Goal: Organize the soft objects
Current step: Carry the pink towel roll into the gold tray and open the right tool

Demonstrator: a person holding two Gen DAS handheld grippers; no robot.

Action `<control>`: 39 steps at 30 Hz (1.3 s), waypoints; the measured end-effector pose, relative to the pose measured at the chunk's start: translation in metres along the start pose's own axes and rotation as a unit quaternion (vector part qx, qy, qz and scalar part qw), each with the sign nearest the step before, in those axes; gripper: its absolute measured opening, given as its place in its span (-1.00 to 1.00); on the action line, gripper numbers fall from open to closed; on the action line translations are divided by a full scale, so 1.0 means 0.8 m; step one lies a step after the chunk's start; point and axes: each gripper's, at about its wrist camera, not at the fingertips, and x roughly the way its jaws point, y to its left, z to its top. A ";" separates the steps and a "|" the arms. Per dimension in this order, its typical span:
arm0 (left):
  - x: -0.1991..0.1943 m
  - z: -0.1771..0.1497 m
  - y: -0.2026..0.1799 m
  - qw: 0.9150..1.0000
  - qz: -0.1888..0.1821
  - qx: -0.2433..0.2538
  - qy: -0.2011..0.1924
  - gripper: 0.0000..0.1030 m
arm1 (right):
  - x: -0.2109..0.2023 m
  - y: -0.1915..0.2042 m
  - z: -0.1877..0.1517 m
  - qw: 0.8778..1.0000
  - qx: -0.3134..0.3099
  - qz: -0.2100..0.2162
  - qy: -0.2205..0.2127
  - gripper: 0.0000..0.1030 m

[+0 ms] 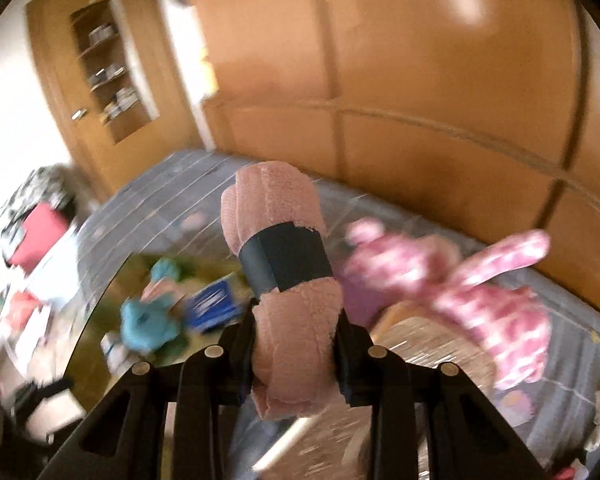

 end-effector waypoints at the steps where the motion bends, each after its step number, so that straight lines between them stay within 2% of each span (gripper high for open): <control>1: -0.002 -0.001 0.002 1.000 0.003 -0.002 -0.002 0.63 | 0.001 0.013 -0.008 1.000 -0.012 0.010 0.006 -0.39; 5: -0.009 -0.001 0.016 1.000 0.018 -0.013 -0.011 0.63 | 0.015 0.078 -0.044 0.996 -0.066 0.046 0.032 -0.39; 9: -0.021 0.001 0.028 0.998 0.045 -0.018 -0.035 0.63 | 0.043 0.120 -0.068 0.992 -0.093 0.049 0.064 -0.39; 11: -0.027 0.004 0.034 0.997 0.059 -0.017 -0.049 0.67 | 0.063 0.128 -0.072 0.993 -0.080 0.034 0.084 -0.39; 15: -0.033 0.007 0.040 0.995 0.073 -0.016 -0.066 0.70 | 0.096 0.133 -0.072 0.993 -0.042 0.033 0.108 -0.38; 22: -0.033 0.007 0.037 0.994 0.079 -0.003 -0.072 0.71 | 0.123 0.134 -0.090 0.986 0.004 0.054 0.155 -0.27; 27: -0.034 0.006 0.035 0.994 0.081 0.000 -0.074 0.72 | 0.103 0.122 -0.094 0.988 0.019 0.062 0.141 -0.24; 30: -0.035 0.006 0.033 0.994 0.080 0.001 -0.075 0.75 | 0.083 0.115 -0.092 0.990 0.025 0.067 0.118 -0.17; 39: -0.039 0.005 0.022 0.994 0.076 0.010 -0.079 0.77 | 0.021 0.099 -0.084 0.997 0.030 0.052 0.050 -0.16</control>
